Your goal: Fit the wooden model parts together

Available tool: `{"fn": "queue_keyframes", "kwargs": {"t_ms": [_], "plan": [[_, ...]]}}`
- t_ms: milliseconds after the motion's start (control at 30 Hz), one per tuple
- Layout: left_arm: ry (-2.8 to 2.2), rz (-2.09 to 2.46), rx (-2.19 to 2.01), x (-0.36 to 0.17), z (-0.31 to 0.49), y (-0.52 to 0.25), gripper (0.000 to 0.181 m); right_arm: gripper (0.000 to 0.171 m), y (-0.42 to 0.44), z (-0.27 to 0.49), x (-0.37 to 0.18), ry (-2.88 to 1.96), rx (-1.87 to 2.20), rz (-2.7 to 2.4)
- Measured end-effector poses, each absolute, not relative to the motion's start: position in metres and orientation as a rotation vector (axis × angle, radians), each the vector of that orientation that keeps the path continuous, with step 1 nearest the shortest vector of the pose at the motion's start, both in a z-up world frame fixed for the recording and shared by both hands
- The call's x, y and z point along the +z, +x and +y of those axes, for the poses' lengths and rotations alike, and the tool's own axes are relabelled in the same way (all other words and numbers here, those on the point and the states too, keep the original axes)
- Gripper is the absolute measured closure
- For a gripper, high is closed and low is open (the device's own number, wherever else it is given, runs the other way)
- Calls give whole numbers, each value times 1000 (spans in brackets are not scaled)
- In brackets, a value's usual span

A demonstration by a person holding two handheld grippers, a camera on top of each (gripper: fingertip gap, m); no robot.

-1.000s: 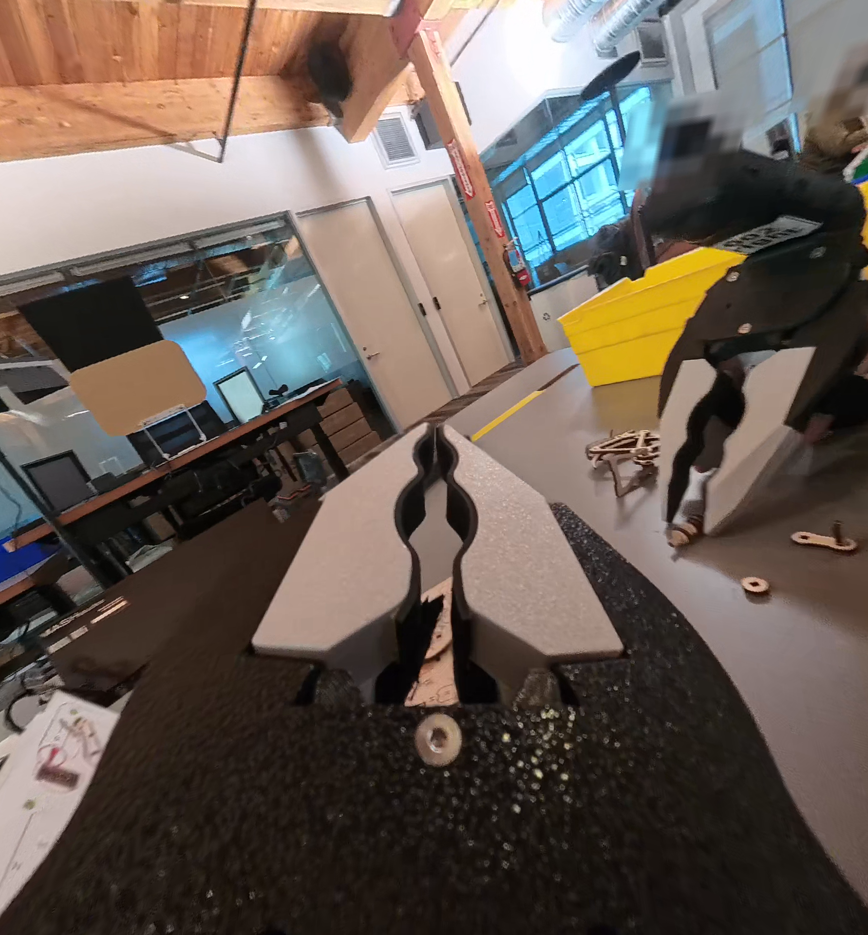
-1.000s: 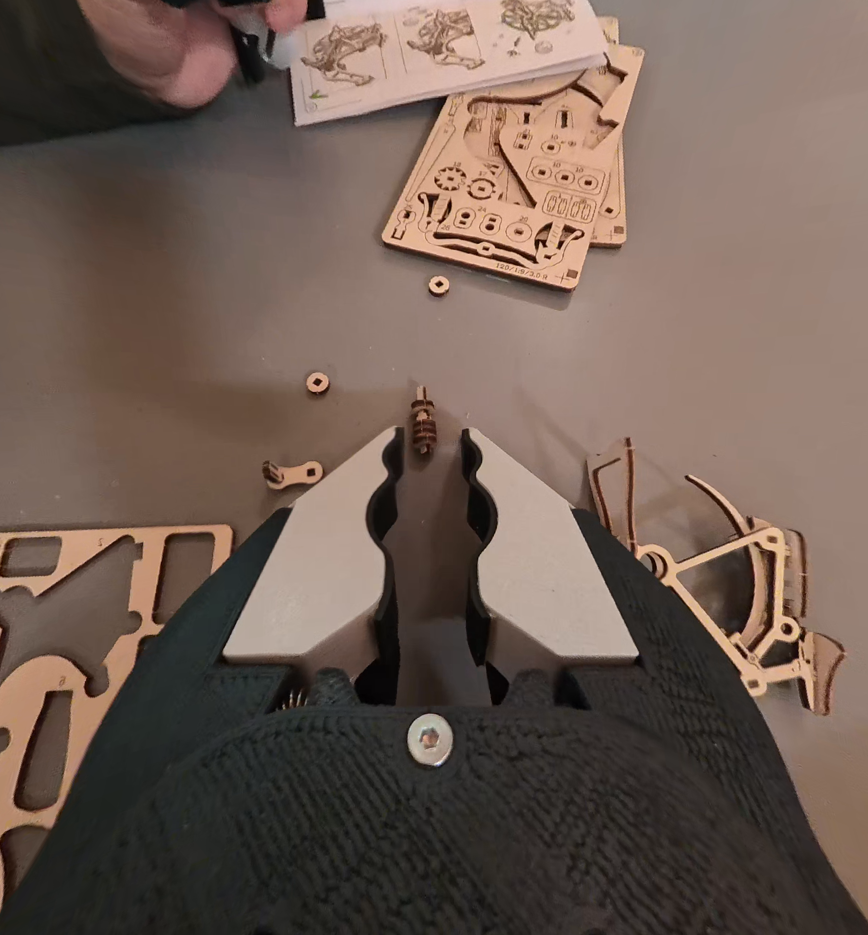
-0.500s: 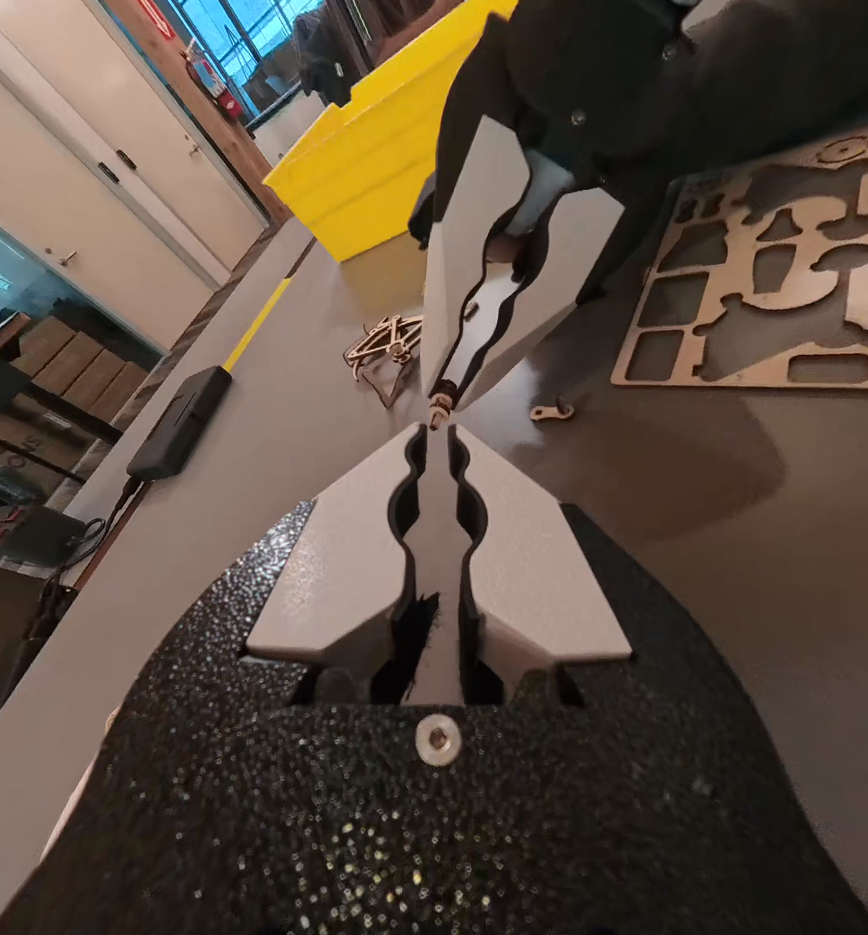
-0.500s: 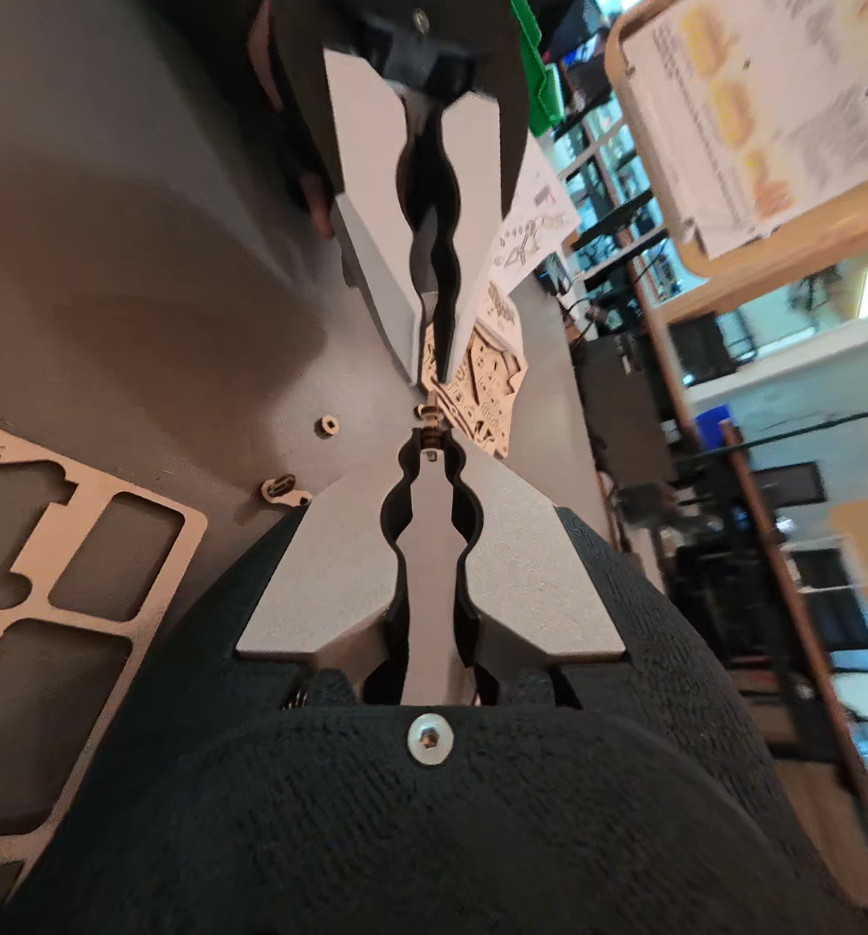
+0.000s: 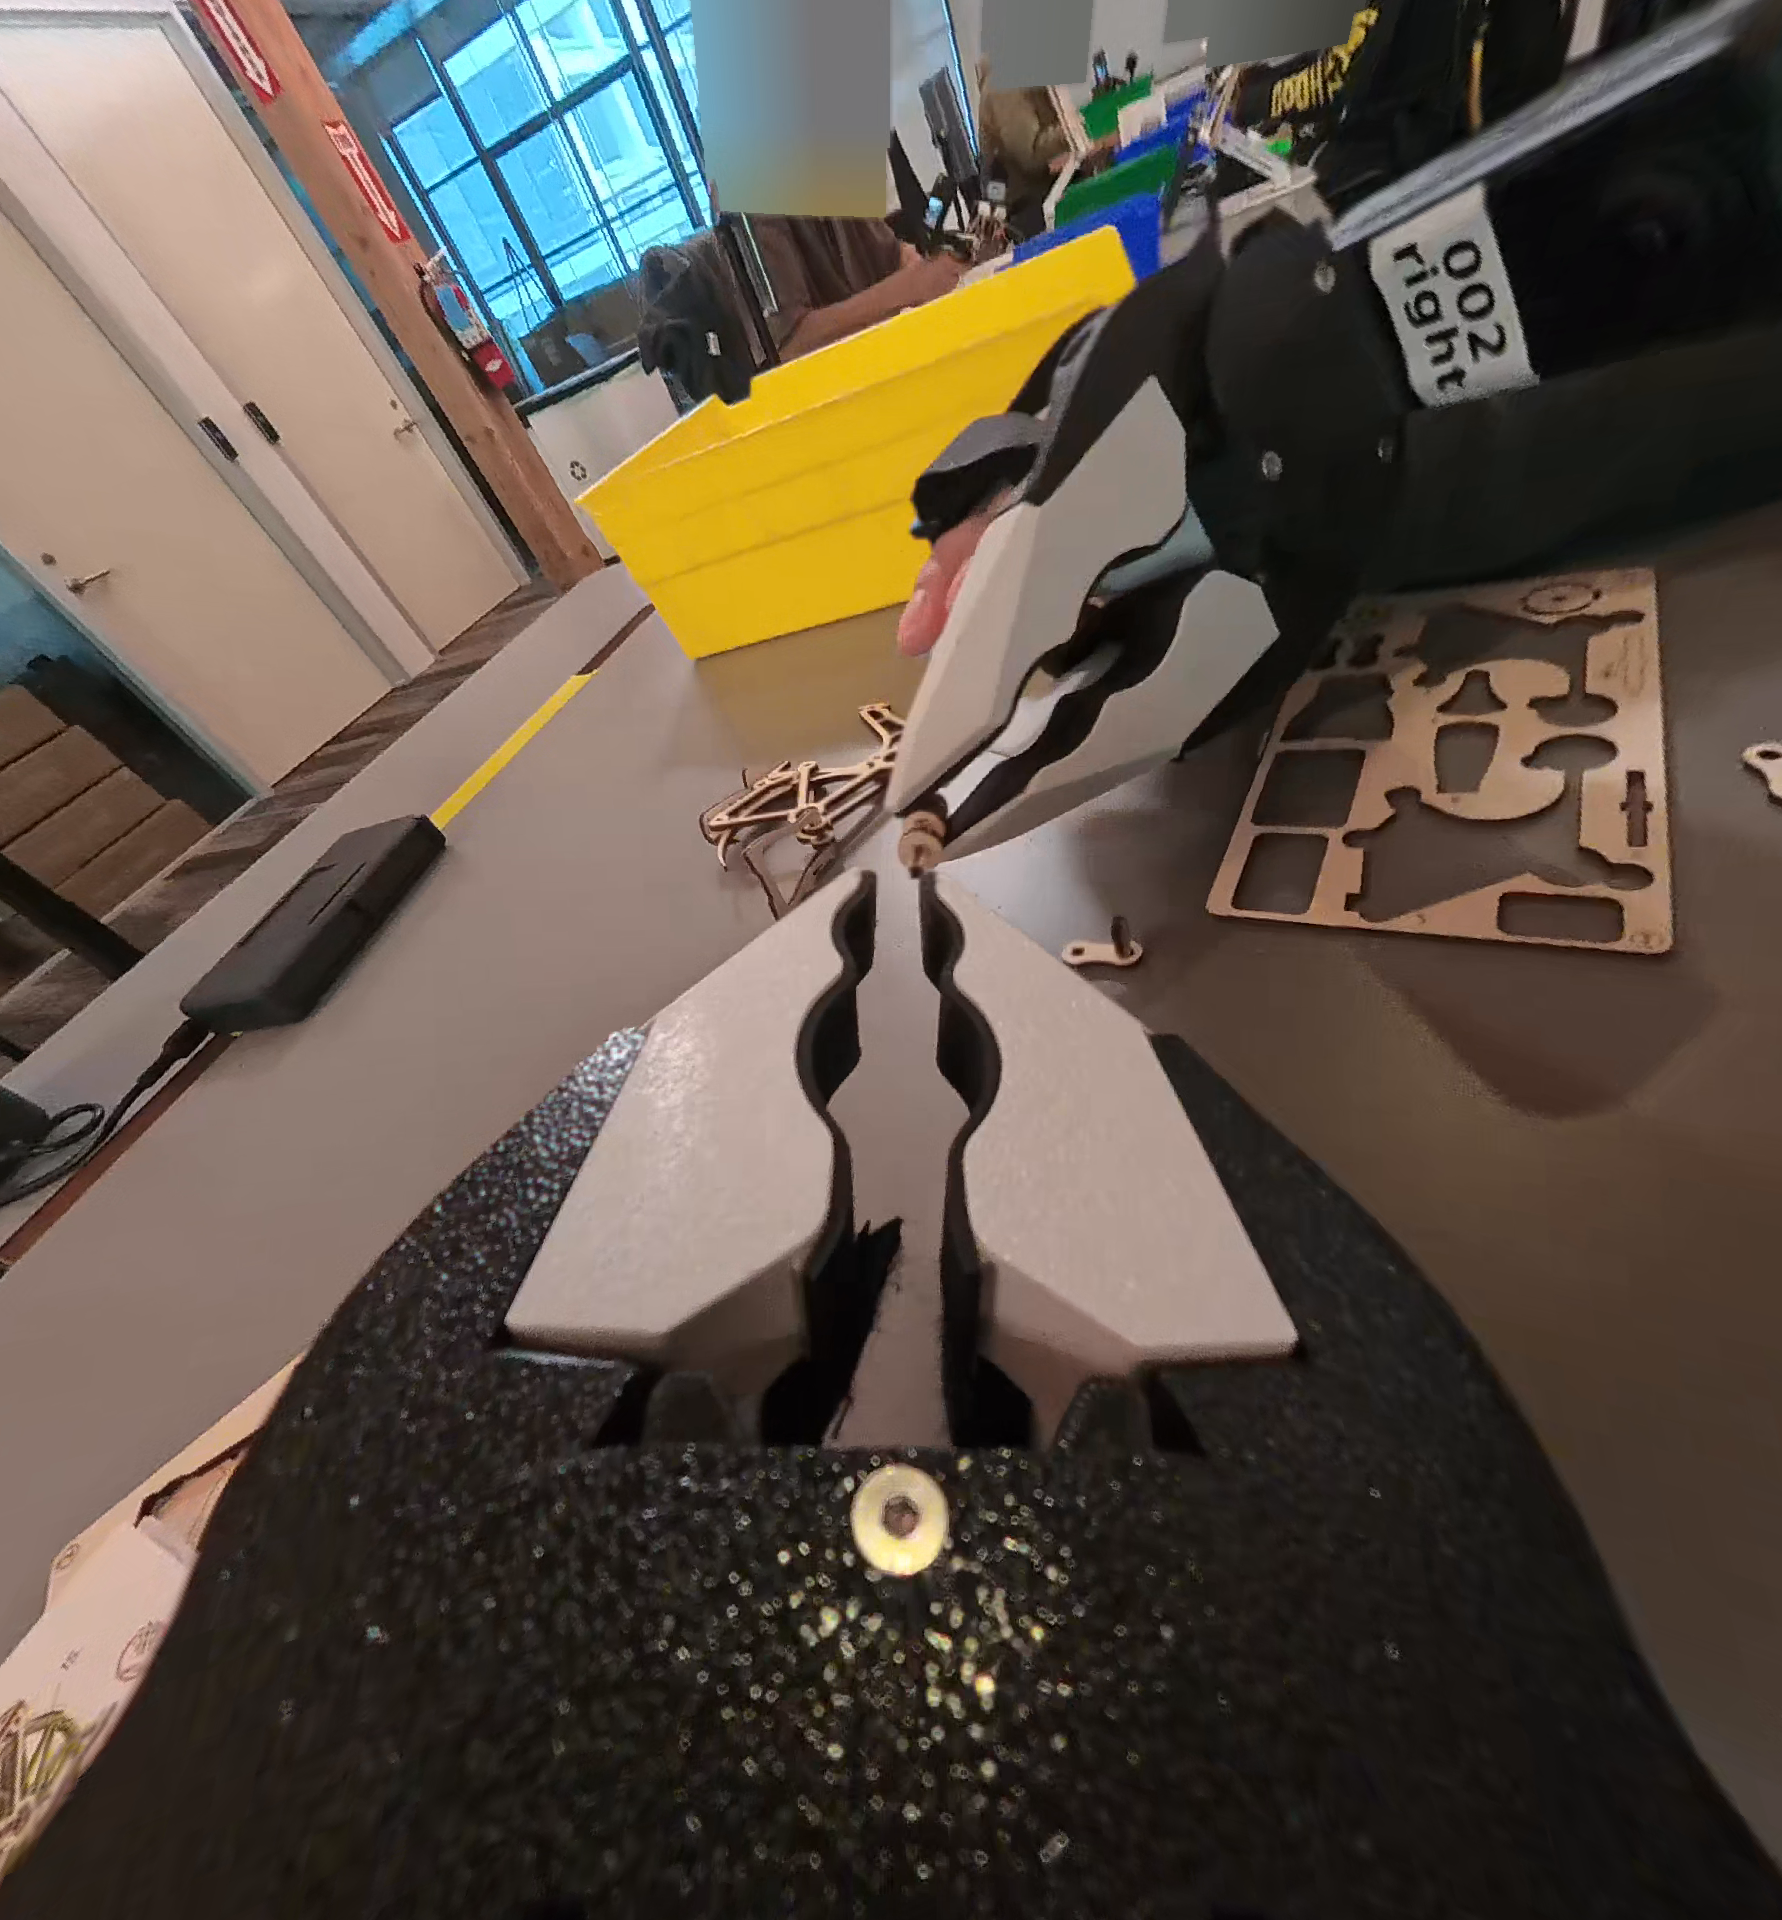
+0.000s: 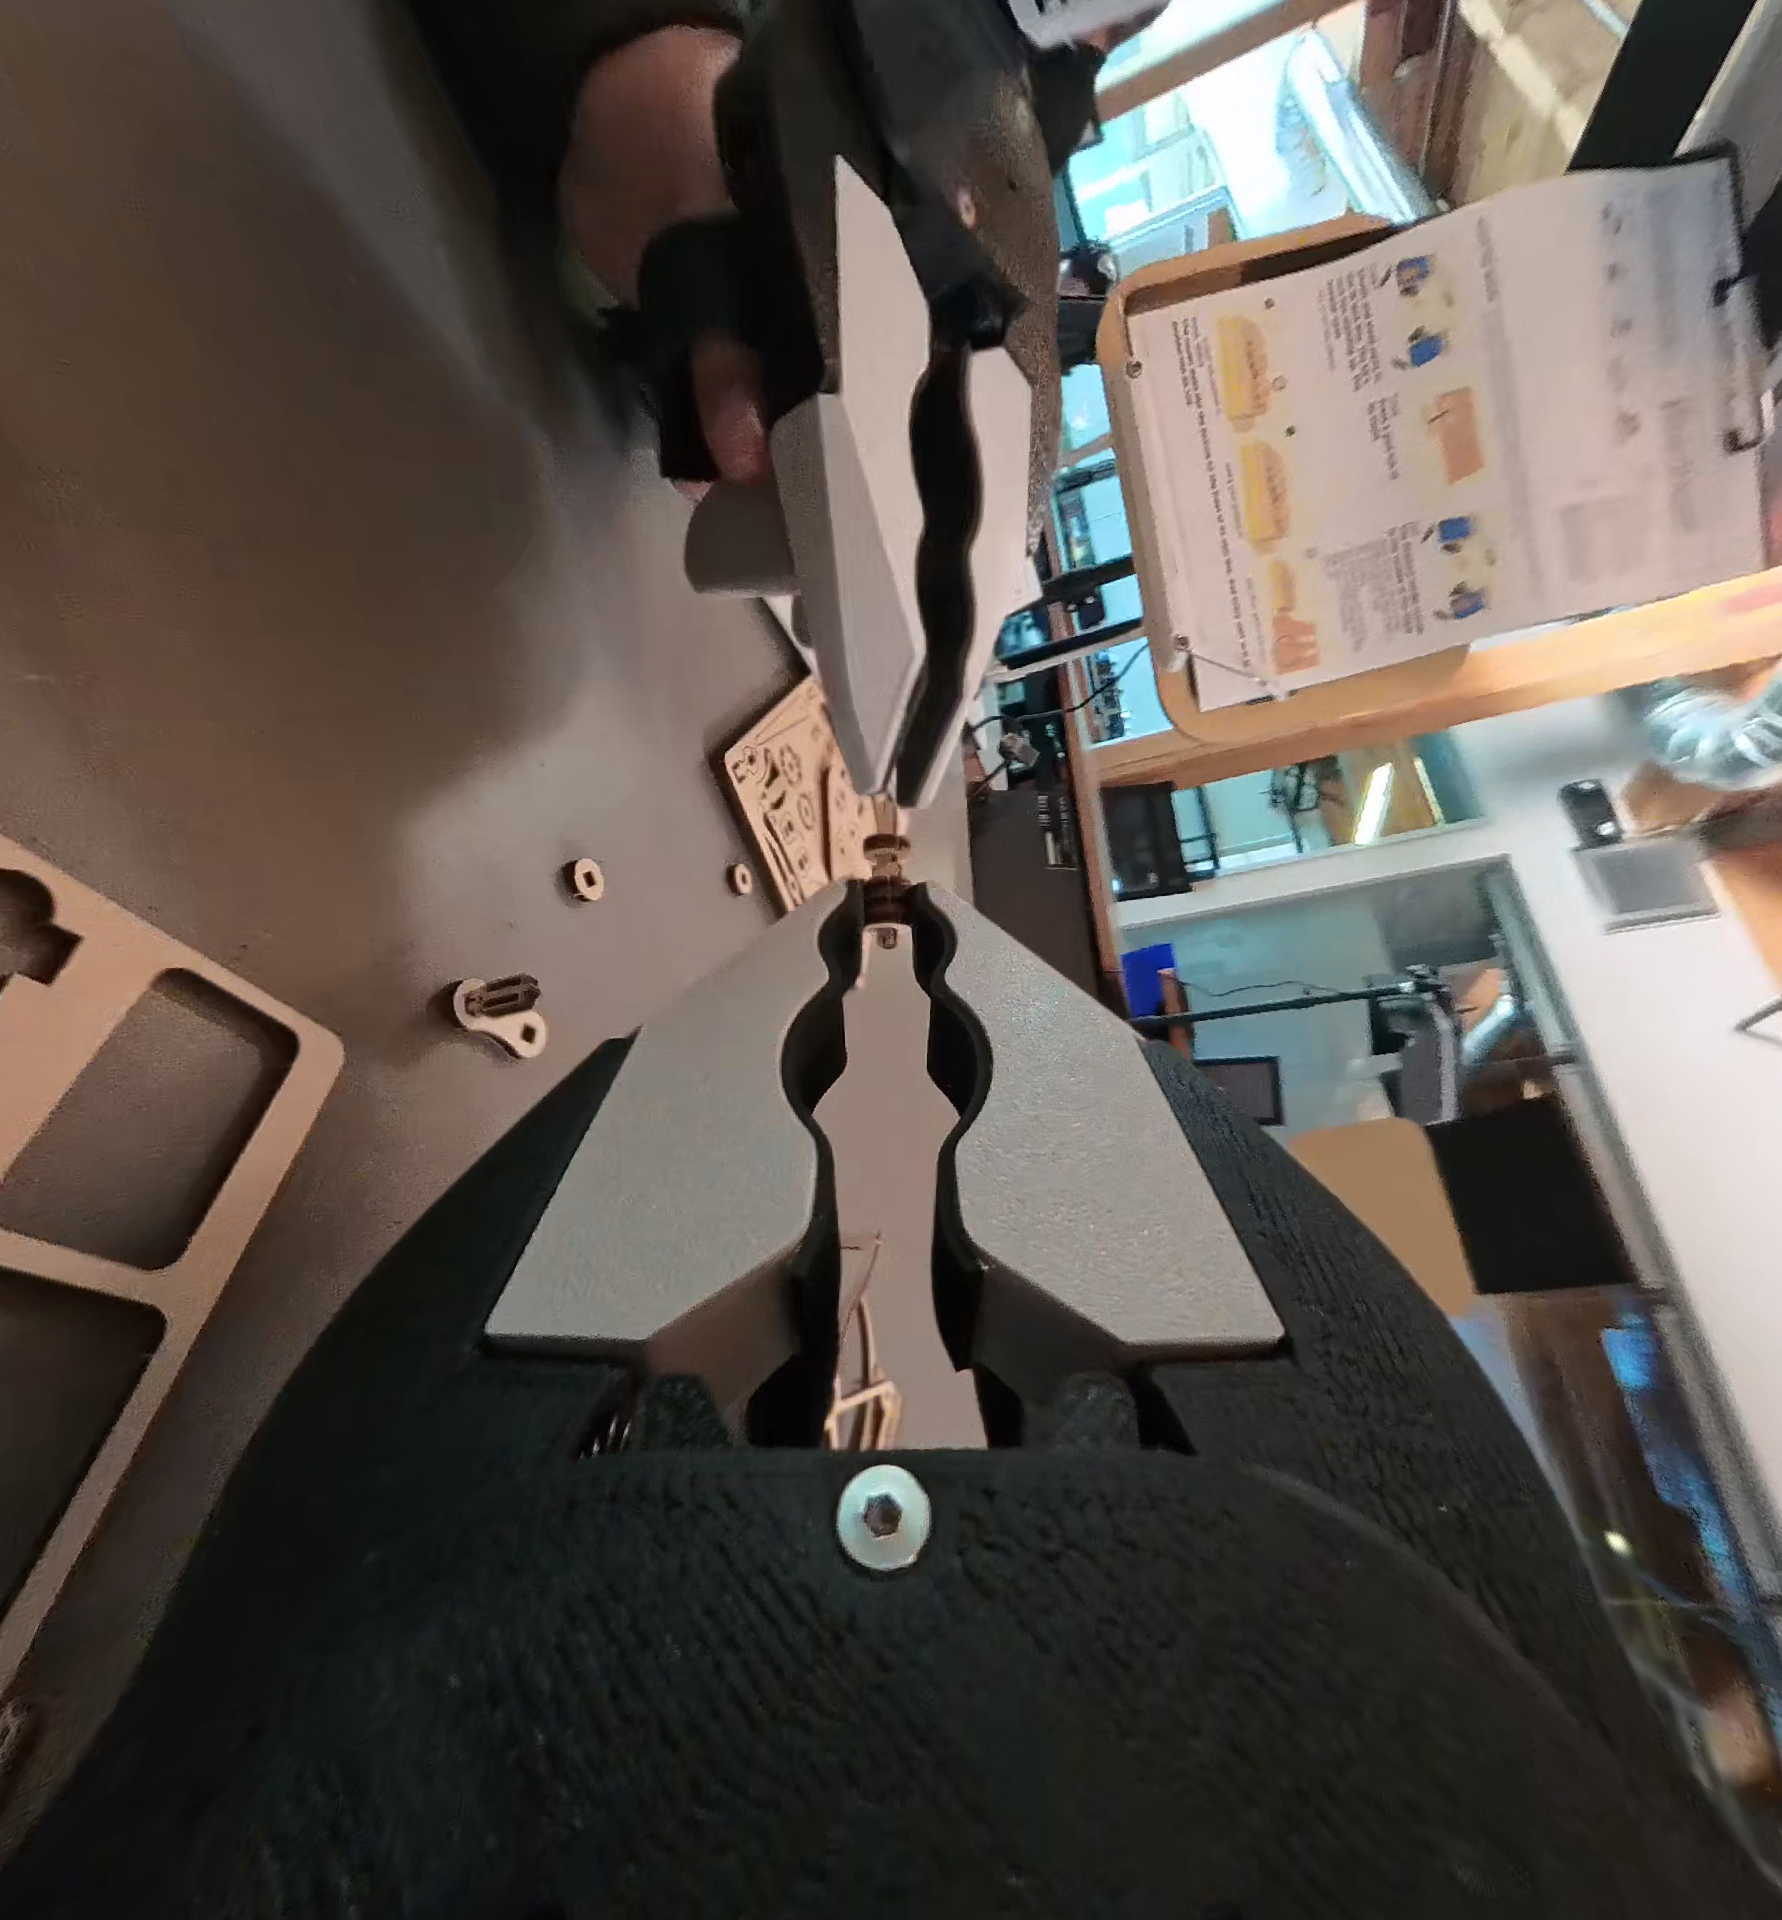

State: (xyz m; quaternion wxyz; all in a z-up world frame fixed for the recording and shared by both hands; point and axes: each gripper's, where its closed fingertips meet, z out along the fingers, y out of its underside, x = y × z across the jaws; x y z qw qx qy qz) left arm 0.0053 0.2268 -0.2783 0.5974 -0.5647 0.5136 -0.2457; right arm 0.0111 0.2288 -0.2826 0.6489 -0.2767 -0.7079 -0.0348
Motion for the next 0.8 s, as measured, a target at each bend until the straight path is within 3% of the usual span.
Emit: {"fn": "queue_keyframes", "kwargs": {"t_ms": [300, 433, 567, 800], "plan": [[-1289, 1210, -572, -279, 222, 9, 181, 164, 11, 227, -281, -558, -157, -1604], [-1285, 1221, -598, -278, 219, 11, 170, 164, 11, 227, -285, -545, -176, -1616], [-1292, 1231, -560, -282, 221, 12, 180, 164, 9, 224, -284, -531, -173, -1618], [-1286, 1239, -543, -279, 222, 11, 181, 163, 9, 222, -280, -641, 8, -1587]]}}
